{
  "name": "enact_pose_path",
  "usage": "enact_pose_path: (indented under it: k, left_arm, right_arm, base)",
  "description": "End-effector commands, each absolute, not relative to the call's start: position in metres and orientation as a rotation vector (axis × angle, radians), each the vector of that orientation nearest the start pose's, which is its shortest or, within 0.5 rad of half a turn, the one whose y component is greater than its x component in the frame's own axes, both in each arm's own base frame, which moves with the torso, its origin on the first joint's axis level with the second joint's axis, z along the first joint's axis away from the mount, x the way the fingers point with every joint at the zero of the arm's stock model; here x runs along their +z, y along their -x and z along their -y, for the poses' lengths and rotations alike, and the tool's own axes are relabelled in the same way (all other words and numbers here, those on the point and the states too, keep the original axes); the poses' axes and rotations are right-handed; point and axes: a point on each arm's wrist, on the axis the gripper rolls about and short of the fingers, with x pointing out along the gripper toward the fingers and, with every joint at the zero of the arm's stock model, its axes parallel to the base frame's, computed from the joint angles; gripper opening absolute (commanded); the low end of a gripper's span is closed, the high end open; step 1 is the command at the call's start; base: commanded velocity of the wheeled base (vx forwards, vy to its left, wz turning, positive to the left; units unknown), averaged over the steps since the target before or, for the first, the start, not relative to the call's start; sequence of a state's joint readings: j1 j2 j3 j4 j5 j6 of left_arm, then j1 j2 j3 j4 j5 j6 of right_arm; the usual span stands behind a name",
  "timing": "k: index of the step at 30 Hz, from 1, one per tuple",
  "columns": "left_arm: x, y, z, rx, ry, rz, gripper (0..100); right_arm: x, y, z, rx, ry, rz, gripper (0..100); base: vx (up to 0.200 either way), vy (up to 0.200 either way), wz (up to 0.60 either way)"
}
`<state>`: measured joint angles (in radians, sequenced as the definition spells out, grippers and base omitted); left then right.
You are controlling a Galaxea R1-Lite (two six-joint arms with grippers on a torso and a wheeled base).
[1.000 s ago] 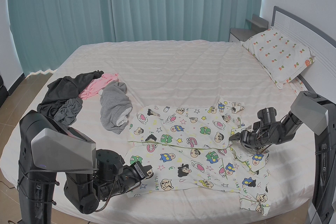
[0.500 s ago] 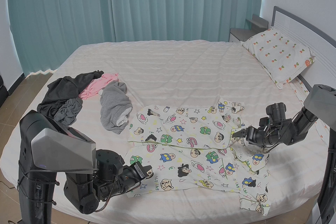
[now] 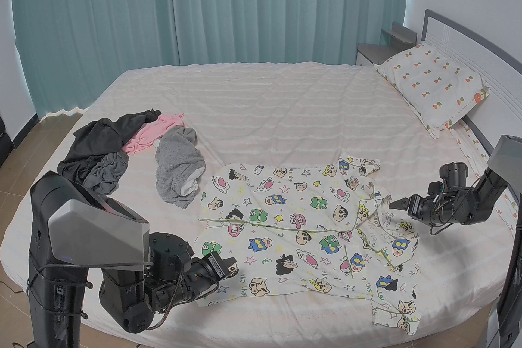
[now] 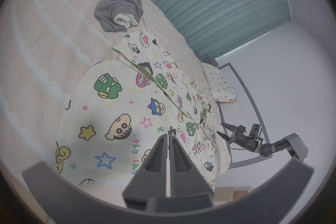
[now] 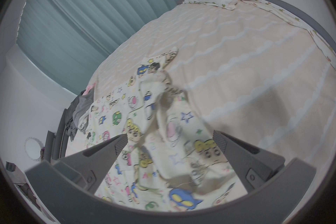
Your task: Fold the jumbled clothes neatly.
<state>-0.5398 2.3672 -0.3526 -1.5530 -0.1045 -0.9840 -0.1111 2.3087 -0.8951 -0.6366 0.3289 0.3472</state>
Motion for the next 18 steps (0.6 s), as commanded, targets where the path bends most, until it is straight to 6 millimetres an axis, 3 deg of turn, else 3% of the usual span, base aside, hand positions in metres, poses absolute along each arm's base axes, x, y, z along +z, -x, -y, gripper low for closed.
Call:
enact_pose_path:
  k: [1,15,16,18]
  left_arm:
    - [-0.0243,-0.2562,0.1563,-0.362,0.835,-0.709,0]
    - [-0.0247,-0.2555,0.1574,-0.361,0.833,-0.71,0]
    - [-0.0247,-0.2556,0.1573,-0.357,0.833,-0.707,0]
    - [-0.0252,-0.2556,0.1572,-0.355,0.832,-0.707,0]
  right_arm:
    - [-0.0353,-0.3847,0.0461,0.046,-0.507,-0.824,100]
    - [-0.0416,-0.3917,0.0441,0.06,-0.522,-0.913,100]
    - [-0.0411,-0.3931,0.0442,0.065,-0.524,-0.912,0]
    - [-0.0425,-0.3935,0.0441,0.071,-0.532,-0.918,0]
  base:
    - [0.0,0.0,0.0]
    - [0.0,0.0,0.0]
    - [0.0,0.0,0.0]
    - [0.0,0.0,0.0]
